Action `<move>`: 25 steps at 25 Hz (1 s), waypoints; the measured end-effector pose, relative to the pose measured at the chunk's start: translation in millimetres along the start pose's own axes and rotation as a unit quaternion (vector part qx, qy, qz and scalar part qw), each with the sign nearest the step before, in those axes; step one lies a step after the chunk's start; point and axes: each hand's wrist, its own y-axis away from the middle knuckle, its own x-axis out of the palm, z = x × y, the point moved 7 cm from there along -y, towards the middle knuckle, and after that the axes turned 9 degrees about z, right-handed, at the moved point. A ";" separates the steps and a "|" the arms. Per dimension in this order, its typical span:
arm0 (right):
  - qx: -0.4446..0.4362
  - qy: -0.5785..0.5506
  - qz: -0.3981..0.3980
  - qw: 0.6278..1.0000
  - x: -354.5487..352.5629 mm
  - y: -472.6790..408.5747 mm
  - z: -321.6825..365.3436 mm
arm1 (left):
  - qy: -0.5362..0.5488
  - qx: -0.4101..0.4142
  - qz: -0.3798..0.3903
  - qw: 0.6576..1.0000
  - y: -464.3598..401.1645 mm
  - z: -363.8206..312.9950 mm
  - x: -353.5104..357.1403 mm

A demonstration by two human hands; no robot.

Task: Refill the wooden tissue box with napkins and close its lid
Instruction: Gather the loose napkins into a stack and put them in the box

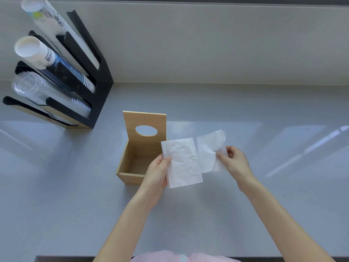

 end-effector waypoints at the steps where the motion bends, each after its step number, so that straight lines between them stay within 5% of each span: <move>1: -0.018 -0.032 -0.004 0.999 -6.3 3.9 9.7 | -0.001 -0.002 0.003 1.000 -0.5 0.3 0.6; 7: -0.099 -0.203 0.095 0.970 3.9 36.4 56.2 | -0.007 -0.014 0.021 1.000 -1.9 5.5 5.1; 14: -0.027 -0.036 0.112 0.993 54.1 52.1 22.2 | -0.017 -0.014 0.018 1.000 2.2 7.5 5.9; 25: -0.032 0.033 0.092 0.995 50.7 58.9 21.3 | -0.015 -0.005 0.061 0.998 9.8 15.8 12.5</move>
